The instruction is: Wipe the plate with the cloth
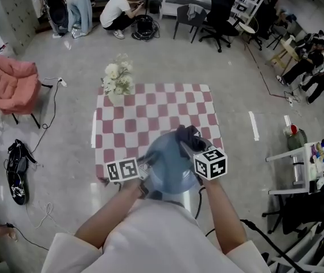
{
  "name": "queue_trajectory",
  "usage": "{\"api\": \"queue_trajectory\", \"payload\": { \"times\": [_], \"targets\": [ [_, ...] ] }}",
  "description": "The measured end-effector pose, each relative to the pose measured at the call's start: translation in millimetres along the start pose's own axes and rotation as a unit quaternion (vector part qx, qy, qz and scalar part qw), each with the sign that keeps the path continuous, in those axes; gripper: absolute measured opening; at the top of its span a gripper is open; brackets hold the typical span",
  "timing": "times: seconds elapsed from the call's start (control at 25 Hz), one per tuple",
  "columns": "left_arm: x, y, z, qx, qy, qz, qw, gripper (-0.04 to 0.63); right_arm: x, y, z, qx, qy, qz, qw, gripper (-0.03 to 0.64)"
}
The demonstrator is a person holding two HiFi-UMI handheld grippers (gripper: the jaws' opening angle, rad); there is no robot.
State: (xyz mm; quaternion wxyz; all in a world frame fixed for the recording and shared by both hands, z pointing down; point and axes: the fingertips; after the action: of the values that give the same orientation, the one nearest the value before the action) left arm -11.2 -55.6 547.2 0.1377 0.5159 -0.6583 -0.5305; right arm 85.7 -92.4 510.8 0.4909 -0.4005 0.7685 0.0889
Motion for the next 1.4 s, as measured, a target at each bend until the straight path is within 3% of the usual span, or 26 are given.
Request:
{"api": "queue_trajectory", "payload": {
  "times": [0.32,0.76,1.4],
  "targets": [
    [3.7,5.8,7.5,0.012,-0.01,-0.006,0.9999,0.035,-17.2,-12.1,17.6,-0.027,0.021,-0.016,0.999,0.124],
    [27.5,13.9,23.7,0.016,-0.059,0.007,0.9981,0.034,-37.2,-8.7,28.4,-0.021,0.031,-0.031,0.999,0.124],
    [65.2,16.9,41.6,0.027,-0.139,-0.001,0.99,0.035,-73.1,47.8,6.5,0.074,0.037,-0.077,0.994,0.123]
  ]
}}
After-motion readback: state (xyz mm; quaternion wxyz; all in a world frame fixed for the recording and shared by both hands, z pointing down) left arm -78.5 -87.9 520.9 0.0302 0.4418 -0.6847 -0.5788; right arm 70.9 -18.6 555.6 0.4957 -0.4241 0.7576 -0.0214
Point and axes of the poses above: the fingertips, and each gripper's own axes: z backward along the fingers, y to its left, x out of its top, and after that the axes turned 12 degrees about x, right-handed
